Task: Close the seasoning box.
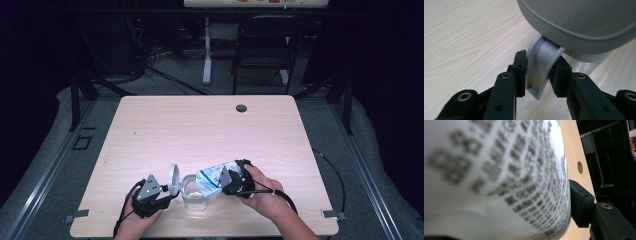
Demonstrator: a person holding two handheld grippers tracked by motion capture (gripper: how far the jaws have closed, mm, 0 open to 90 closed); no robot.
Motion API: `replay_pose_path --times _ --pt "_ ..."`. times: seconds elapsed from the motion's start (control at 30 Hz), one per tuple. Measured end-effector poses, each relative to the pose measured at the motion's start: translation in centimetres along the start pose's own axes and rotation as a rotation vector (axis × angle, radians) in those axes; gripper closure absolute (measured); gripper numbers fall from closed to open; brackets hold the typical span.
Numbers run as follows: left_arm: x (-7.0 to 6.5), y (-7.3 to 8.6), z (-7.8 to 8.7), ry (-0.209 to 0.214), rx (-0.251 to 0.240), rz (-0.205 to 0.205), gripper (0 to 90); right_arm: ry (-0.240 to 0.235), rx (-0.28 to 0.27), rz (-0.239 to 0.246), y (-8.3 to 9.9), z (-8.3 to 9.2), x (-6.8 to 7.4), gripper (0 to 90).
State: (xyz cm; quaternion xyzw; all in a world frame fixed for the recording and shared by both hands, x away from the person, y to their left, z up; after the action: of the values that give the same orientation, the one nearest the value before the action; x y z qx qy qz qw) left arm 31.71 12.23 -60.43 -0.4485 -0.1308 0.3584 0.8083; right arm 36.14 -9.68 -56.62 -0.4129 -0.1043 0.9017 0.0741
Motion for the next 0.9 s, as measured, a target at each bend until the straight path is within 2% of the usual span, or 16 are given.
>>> replay_pose_path --times 0.23,0.63,0.9 --pt "0.01 0.04 0.02 -0.022 0.005 -0.01 70.2 0.021 0.01 0.036 0.06 0.07 -0.04 45.3" --pt "-0.19 0.1 0.09 -0.035 0.01 -0.016 70.5 0.07 0.03 0.105 0.05 0.28 -0.07 45.7" --pt "-0.41 0.18 0.14 -0.034 0.008 -0.017 70.5 0.089 0.029 0.126 -0.11 0.44 -0.28 46.2"
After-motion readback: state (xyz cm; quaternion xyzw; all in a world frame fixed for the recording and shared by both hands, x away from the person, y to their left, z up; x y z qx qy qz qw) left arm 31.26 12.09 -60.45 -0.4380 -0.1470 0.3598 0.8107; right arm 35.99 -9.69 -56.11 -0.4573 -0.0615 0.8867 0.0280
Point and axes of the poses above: each handheld gripper's, and its own axes: z roughly backward along the jaws, y roughly out of its underside, x roughly to its left, the point moved 9 cm from there along -z, roughly forward along the jaws, and after that the axes turned 8 degrees about z, right-handed, at the moved point
